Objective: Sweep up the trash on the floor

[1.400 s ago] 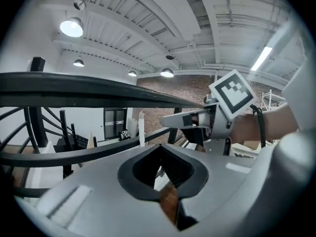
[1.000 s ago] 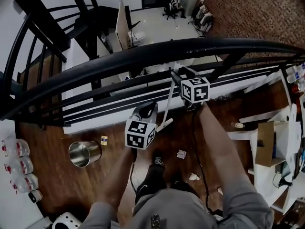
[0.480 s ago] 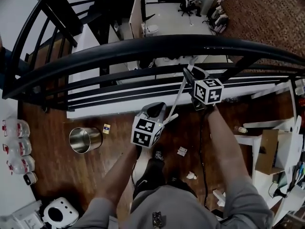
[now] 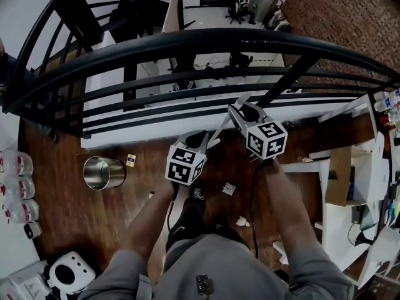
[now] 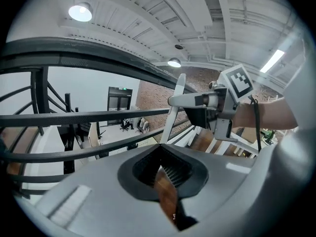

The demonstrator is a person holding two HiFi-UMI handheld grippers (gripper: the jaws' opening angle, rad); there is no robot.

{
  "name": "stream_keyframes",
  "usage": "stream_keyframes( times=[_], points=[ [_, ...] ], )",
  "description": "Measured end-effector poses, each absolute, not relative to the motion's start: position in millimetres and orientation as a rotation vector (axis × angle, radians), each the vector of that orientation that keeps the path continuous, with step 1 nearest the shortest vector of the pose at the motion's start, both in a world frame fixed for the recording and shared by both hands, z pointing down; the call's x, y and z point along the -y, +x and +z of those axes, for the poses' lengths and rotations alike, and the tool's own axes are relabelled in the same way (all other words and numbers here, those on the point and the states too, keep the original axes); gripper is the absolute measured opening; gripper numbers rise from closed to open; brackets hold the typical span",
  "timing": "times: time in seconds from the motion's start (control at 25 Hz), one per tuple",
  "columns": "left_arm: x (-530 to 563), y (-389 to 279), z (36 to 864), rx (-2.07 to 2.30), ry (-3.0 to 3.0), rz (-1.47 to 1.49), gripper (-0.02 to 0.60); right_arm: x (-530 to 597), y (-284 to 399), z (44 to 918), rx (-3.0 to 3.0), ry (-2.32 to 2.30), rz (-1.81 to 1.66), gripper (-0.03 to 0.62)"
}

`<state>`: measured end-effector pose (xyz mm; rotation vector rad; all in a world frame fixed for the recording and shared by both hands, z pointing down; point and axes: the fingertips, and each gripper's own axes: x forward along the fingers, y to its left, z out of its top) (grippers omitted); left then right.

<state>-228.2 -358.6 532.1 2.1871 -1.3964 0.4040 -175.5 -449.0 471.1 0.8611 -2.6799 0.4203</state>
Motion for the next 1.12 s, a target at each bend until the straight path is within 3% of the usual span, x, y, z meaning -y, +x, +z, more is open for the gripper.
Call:
stream_keyframes(
  times=[0.4,0.52,0.84,1.04,1.12],
  points=[
    [256,-167,492,1.519,2.229,0.399,0.011,318,-127,360,2.852,0.832,0.31,0.103],
    [211,-145,476,1.548,2.225,0.381,0.055,271,-118,332,2.87,0.811,0.292,0.103],
    [113,-112,456,1.55,2.233,0.361,0.055,169,-101,320,2.874,0.744,0.304,0.101],
    [59,-92,452,1.466,2.299,0.355,0.09,107,-90,316,2.867,0.741,0.306,0.101],
    [39,-76,452,1.387,2.355,0.345,0.136,83,-82,310,2.859,0.78,0.294,0.101]
  ],
)
